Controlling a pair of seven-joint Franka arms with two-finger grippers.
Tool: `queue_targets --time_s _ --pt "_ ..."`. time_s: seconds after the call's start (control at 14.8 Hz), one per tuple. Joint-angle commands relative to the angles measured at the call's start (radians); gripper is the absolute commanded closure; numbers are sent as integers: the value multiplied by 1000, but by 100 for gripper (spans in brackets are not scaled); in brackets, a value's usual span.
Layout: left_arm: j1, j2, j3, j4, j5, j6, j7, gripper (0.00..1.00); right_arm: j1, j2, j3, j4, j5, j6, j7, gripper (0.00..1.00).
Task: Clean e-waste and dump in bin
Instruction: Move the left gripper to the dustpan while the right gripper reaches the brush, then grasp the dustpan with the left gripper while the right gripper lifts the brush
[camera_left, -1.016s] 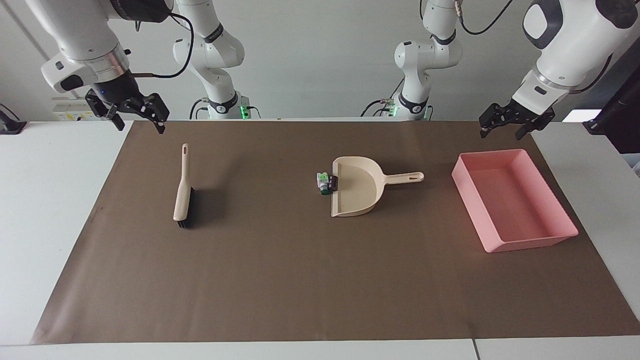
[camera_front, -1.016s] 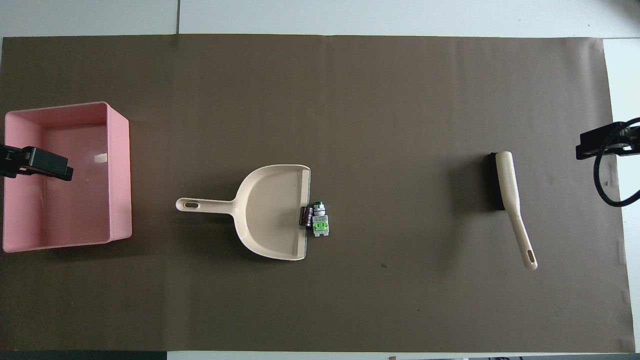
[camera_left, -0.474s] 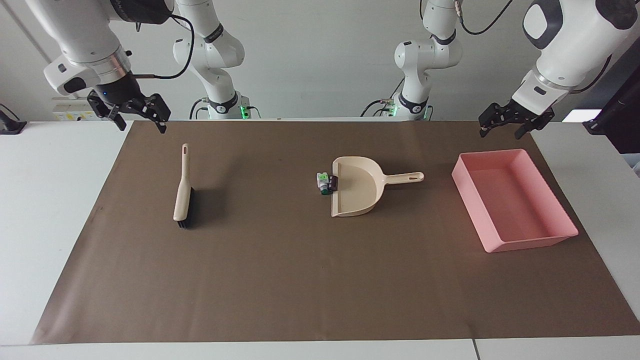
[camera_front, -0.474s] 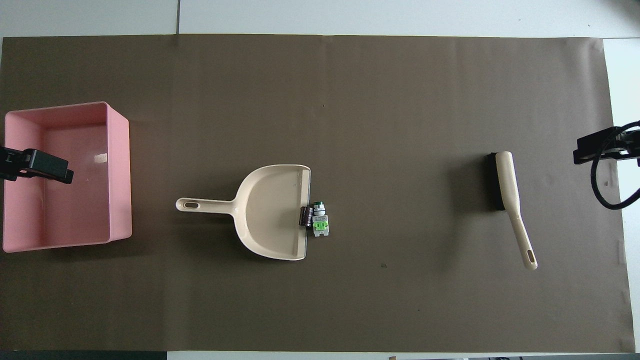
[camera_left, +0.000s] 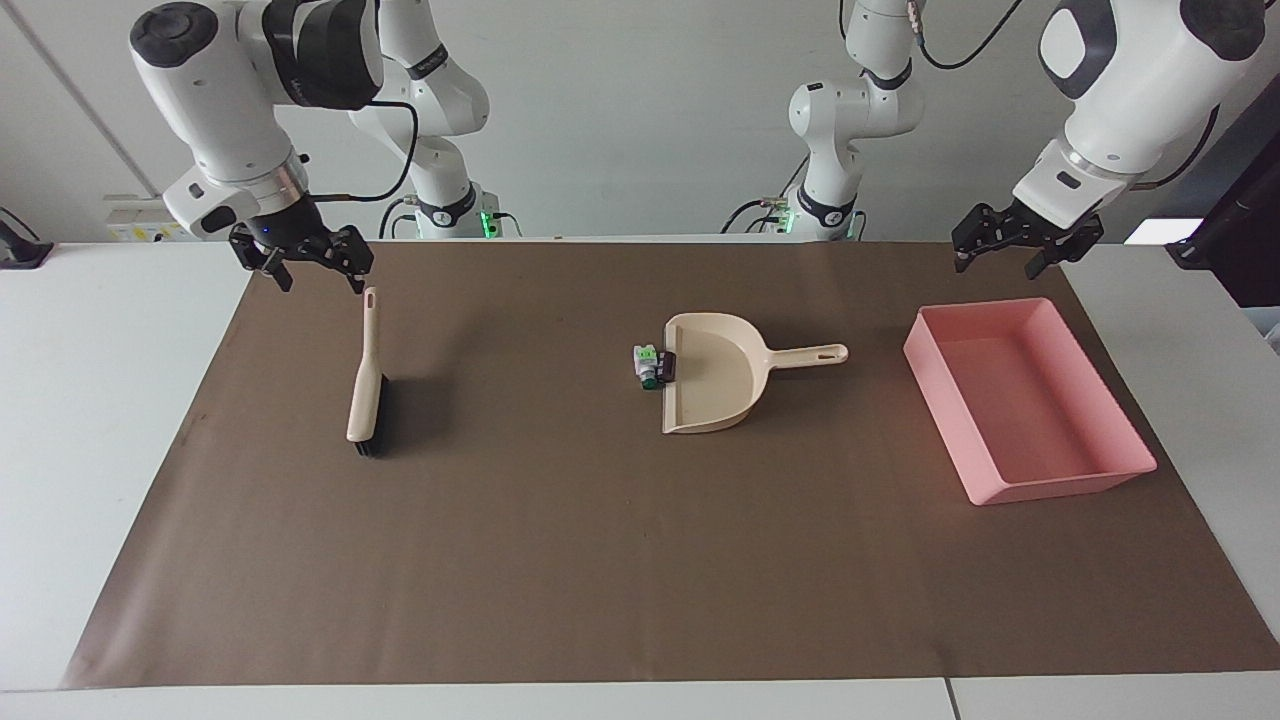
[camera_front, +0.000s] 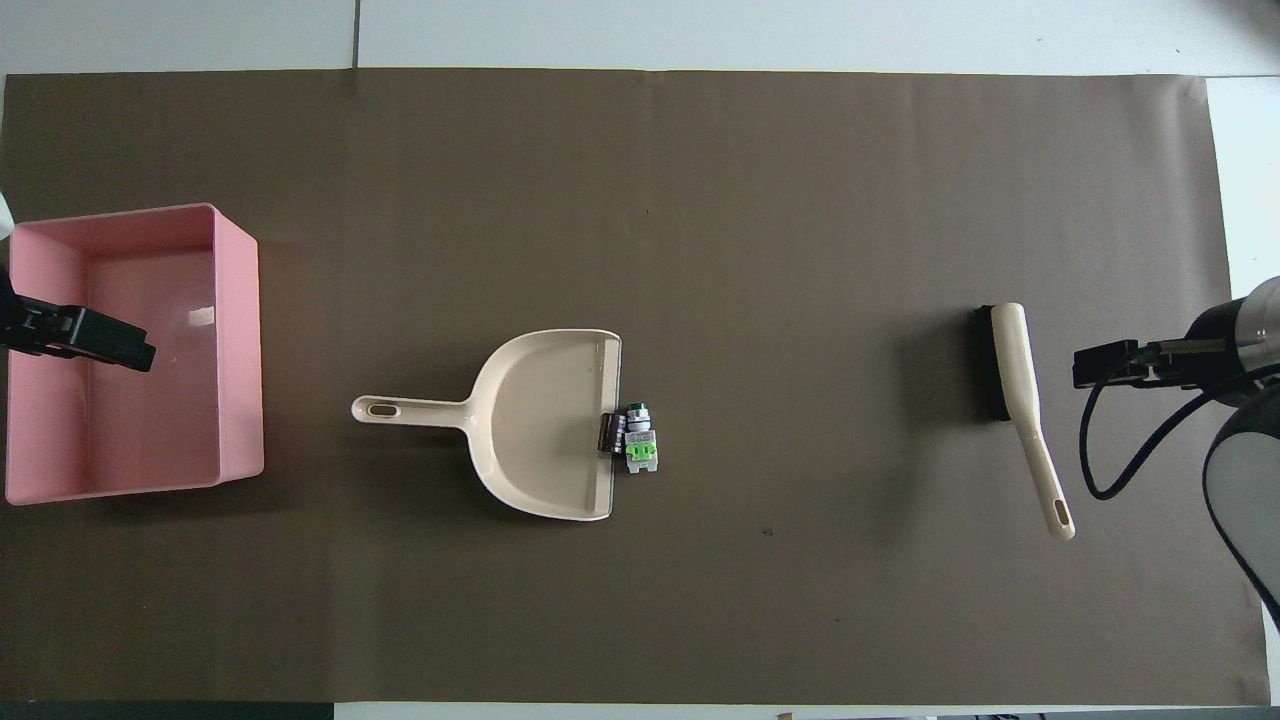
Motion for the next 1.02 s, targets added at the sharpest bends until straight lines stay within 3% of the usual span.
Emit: queue_targets --time_s 0.0,0.41,0.68,0.95 --pt "-39 6 -2 -14 22 54 138 2 -24 -61 -5 -156 1 77 -94 0" --pt "-118 9 -5 -128 20 221 509 5 -96 -43 -7 -395 21 334 -228 0" --pt "-172 37 -4 -197 20 313 688 5 -131 -27 -7 -471 24 399 -277 0" --pt "-258 63 -2 -277 23 394 711 6 -136 -32 -7 -498 32 422 -274 0"
